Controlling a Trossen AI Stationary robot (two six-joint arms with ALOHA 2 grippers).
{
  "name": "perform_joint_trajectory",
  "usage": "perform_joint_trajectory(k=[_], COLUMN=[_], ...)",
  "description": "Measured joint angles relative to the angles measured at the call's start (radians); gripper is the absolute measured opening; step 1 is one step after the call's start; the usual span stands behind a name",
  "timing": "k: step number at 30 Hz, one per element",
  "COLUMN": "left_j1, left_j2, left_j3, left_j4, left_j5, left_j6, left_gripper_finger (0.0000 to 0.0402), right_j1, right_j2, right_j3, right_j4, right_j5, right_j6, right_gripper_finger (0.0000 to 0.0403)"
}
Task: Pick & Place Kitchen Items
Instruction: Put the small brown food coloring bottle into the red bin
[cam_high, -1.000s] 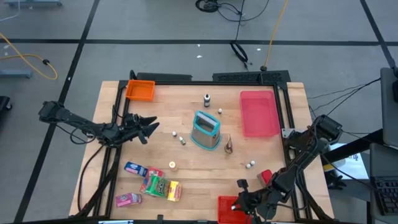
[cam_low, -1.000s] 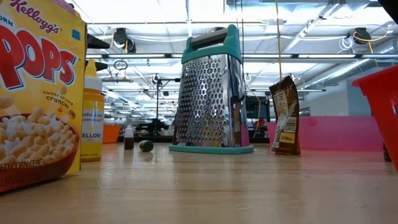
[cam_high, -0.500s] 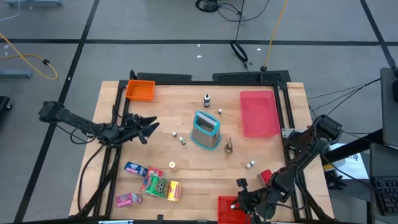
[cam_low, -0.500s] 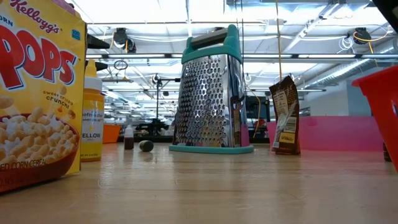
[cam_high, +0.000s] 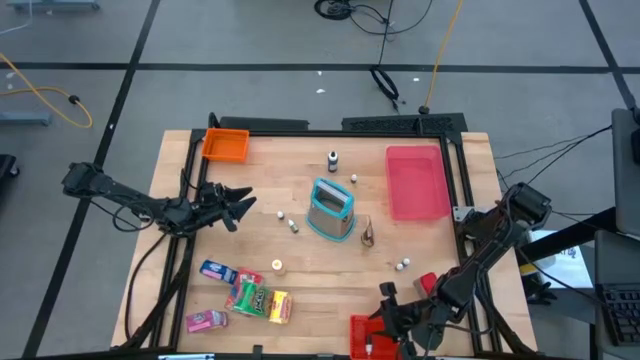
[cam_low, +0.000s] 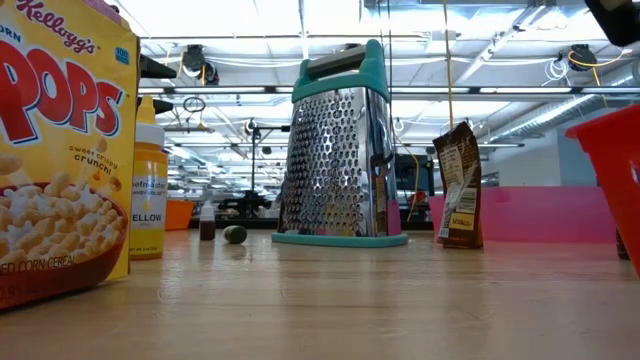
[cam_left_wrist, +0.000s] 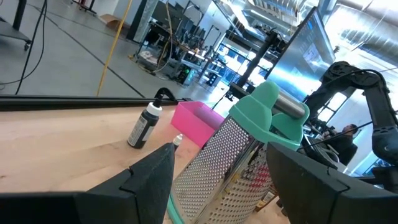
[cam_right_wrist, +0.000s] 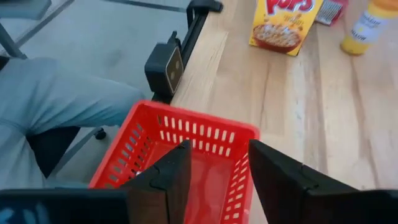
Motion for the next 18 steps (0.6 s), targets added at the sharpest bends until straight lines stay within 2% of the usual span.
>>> perform_joint_trajectory(k=[3,10,13,18], left_j1=[0.000,0.000,0.000,0.000], left_j2=[0.000,0.000,0.000,0.000], left_j3=[0.000,0.000,0.000,0.000], left_j4=[0.000,0.000,0.000,0.000], left_j5=[0.000,0.000,0.000,0.000], left_j6=[0.007,0.018,0.022,0.020], left_gripper_finger=[0.0255,0.0255,0.0255,0.0255], right_j1=[-0.008,-0.013,-0.013,-0.026], right_j2=[-0.022,-0.078,-0.130,-0.241], right_j3=[0.000,0.000,0.000,0.000], right_j4=[-0.019,-0.121,-0.207,-0.370], right_j5=[0.003,0.132,0.214,0.416], right_j6=[-0.004,-0.026,-0.029,-0.006], right_gripper_finger=[0.0157,0.0157,0.0157,0.0157])
